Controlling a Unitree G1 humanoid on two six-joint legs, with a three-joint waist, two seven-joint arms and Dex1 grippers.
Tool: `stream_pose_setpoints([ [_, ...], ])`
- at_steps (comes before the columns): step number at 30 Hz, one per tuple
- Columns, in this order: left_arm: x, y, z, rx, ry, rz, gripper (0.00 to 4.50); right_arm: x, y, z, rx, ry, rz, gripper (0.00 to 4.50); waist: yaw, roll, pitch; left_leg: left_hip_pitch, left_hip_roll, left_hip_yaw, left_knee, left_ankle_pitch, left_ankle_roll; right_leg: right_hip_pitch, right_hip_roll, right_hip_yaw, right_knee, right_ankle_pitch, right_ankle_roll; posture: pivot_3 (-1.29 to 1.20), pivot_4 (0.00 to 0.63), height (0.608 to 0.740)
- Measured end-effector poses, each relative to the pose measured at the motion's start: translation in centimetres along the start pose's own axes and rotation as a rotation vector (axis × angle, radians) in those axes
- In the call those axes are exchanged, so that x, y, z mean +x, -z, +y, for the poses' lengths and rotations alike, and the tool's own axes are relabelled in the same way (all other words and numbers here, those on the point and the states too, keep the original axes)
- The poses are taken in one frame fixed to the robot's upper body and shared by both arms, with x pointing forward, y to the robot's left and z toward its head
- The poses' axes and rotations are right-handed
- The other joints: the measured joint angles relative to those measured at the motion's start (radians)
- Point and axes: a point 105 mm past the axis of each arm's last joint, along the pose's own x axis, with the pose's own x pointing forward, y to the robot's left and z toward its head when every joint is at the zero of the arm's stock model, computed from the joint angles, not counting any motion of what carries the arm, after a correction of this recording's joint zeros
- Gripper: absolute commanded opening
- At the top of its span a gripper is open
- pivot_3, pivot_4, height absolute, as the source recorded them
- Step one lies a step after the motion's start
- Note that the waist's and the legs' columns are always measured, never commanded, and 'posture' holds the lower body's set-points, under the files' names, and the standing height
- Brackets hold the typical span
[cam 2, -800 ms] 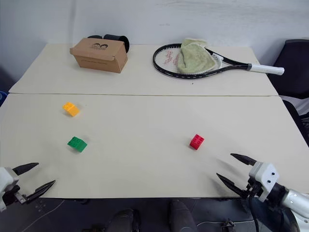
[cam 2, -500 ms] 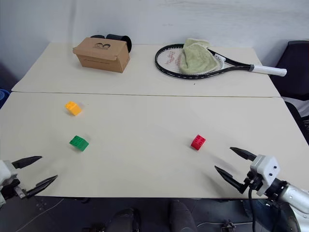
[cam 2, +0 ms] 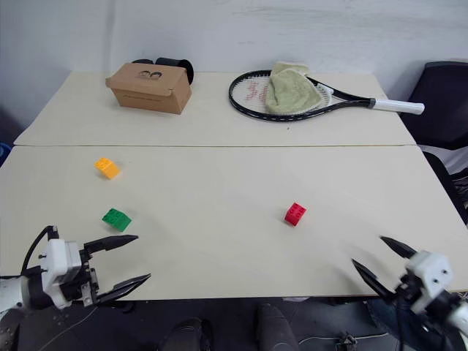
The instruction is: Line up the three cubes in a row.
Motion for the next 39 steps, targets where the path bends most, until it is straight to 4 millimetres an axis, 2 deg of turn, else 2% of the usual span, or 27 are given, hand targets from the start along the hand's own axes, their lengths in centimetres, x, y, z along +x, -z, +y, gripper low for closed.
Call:
stream_pose_setpoints([
  [3,0.8,0.1,-0.7,-0.055,0.052,0.001,4.48,3.0,-1.2,0.6,-0.006,-0.114,-0.015,4.5,0.002,0.001,0.0,-0.001,0.0,-0.001,0.0,-0.001,-0.001,-0.003,0.001,-0.001,0.0,0.0,0.001,0.0,0.15,0.74],
  [7,1.9,0.0,-1.3,-0.081,0.109,-0.005,4.48,7.2,-2.4,-0.3,-0.018,-0.18,-0.034,4.5,0.004,0.001,0.001,-0.001,0.0,-0.001,0.002,-0.001,-0.002,-0.003,0.001,0.0,0.0,-0.001,0.001,0.0,0.15,0.74],
  [11,2.2,-0.3,-1.6,-0.074,0.139,-0.003,4.48,9.4,-1.8,-0.1,0.003,-0.236,0.007,4.5,0.01,0.001,0.001,-0.001,0.0,-0.001,0.002,-0.001,-0.002,-0.003,0.001,-0.001,0.0,-0.001,0.001,0.0,0.15,0.74],
  [14,2.2,-0.3,-1.6,-0.074,0.139,-0.001,4.5,10.2,-0.7,-0.1,0.021,-0.258,0.054,3.97,0.009,0.001,0.001,-0.001,0.0,0.0,0.002,-0.001,-0.002,-0.003,0.001,0.0,0.0,-0.001,0.001,0.0,0.15,0.74],
  [19,2.1,-0.2,-1.7,-0.08,0.139,0.002,4.5,10.8,-0.8,-0.5,0.019,-0.276,0.059,2.2,0.007,0.001,0.001,-0.001,0.0,0.0,0.003,-0.001,-0.001,-0.003,0.001,0.0,0.0,0.0,0.001,0.0,0.15,0.74],
  [21,2.1,-0.2,-1.8,-0.08,0.138,0.002,4.5,11.0,-0.9,-0.3,0.017,-0.293,0.053,1.61,0.005,0.001,0.001,-0.001,0.001,0.0,0.003,-0.001,-0.001,-0.003,0.001,0.0,0.0,0.0,0.001,0.0,0.15,0.74],
  [22,2.1,-0.1,-1.8,-0.08,0.137,0.002,4.5,11.1,-0.9,-0.2,0.014,-0.305,0.052,1.46,0.004,0.001,0.001,-0.001,0.001,0.0,0.003,-0.001,-0.001,-0.003,0.001,0.0,0.0,0.0,0.001,0.0,0.15,0.74],
  [26,2.1,-0.1,-1.8,-0.081,0.123,-0.009,4.5,11.4,-1.4,0.1,-0.016,-0.377,0.03,1.47,0.001,0.002,0.001,-0.001,0.001,0.0,0.003,-0.001,-0.001,-0.003,0.001,0.0,0.0,0.0,0.001,0.0,0.15,0.74],
  [30,2.2,-0.1,-1.6,-0.083,0.091,-0.023,4.5,13.6,-5.0,1.2,-0.122,-0.565,-0.046,1.47,-0.006,0.003,0.002,0.0,0.002,0.001,0.003,-0.001,-0.001,-0.003,0.002,0.0,0.001,0.0,0.002,0.0,0.15,0.74],
  [32,2.2,0.0,-1.4,-0.082,0.063,-0.032,4.5,15.9,-7.5,1.8,-0.171,-0.647,-0.096,1.47,-0.009,0.003,0.002,0.0,0.004,0.001,0.003,-0.001,-0.002,-0.003,0.004,0.0,0.001,0.0,0.002,0.0,0.15,0.74],
  [33,2.2,-0.1,-1.4,-0.08,0.057,-0.037,4.5,16.5,-8.0,2.3,-0.187,-0.678,-0.104,1.47,-0.007,0.003,0.002,0.0,0.005,0.001,0.003,-0.001,-0.003,-0.004,0.005,0.0,0.002,0.0,0.001,0.0,0.15,0.74],
  [35,2.1,0.0,-1.3,-0.077,0.043,-0.033,4.5,17.6,-7.5,3.4,-0.197,-0.75,-0.079,1.47,0.001,0.002,0.002,-0.001,0.007,-0.001,0.004,-0.002,-0.005,-0.004,0.008,-0.001,0.001,-0.002,-0.001,0.0,0.15,0.74],
  [39,2.0,0.2,-1.1,-0.073,0.018,-0.021,4.5,18.5,-4.3,4.9,-0.17,-0.837,0.021,1.47,0.008,0.003,0.002,-0.003,0.007,0.002,0.004,-0.001,-0.006,-0.006,0.006,0.0,0.0,-0.002,-0.002,0.0,0.15,0.74],
])
